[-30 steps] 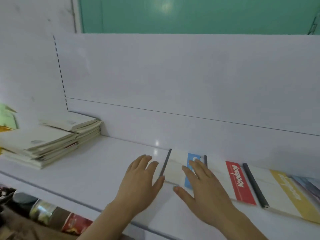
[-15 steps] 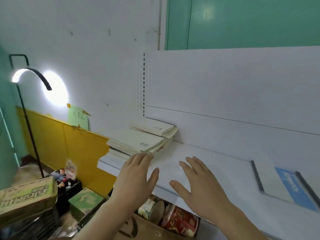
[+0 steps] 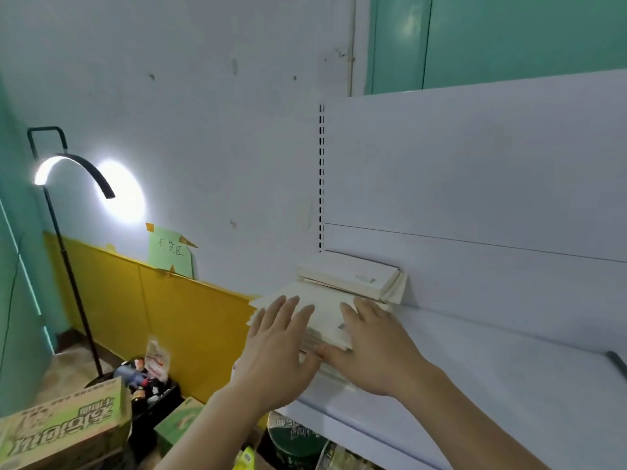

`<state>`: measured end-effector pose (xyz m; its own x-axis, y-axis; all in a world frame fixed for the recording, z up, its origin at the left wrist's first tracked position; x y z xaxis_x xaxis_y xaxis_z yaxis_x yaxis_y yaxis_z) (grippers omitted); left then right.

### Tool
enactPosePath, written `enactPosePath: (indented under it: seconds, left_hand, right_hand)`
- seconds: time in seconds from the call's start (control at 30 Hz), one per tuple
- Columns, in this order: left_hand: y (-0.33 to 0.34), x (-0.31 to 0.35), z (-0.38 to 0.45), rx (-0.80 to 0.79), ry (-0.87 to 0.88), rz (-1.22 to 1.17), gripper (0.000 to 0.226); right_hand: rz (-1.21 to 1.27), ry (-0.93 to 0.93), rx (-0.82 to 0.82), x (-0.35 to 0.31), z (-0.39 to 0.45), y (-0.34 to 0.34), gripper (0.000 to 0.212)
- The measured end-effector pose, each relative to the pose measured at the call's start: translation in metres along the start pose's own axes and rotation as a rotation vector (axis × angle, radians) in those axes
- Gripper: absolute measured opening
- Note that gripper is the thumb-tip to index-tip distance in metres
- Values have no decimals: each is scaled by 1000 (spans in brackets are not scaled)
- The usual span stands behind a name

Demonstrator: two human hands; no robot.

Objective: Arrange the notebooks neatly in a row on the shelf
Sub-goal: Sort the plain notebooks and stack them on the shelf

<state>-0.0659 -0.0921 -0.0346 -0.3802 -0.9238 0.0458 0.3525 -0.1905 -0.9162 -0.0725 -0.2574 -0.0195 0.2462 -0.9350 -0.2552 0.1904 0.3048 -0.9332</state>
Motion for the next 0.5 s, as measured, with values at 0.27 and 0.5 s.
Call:
enactPosePath:
  seconds: [0.27, 0.5]
  left_hand:
    - [7, -39, 33, 13, 203, 111, 73]
    - [1, -64, 55, 335, 248, -163, 67]
  right_hand:
    - [47, -17, 0, -16, 12, -12, 37]
    - [144, 110, 143, -32, 5, -41, 32]
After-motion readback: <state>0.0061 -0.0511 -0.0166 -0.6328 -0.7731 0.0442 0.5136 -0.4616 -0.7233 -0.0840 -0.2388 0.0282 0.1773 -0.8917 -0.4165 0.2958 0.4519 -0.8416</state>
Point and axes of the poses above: each hand's wrist, its own z-axis towards the middle knuckle, its own y-axis out of the palm, x = y × z, the point moved 4 cm from there along z, towards the middle knuckle, and after that the axes turned 8 degrees about z, right-handed, at the moved point
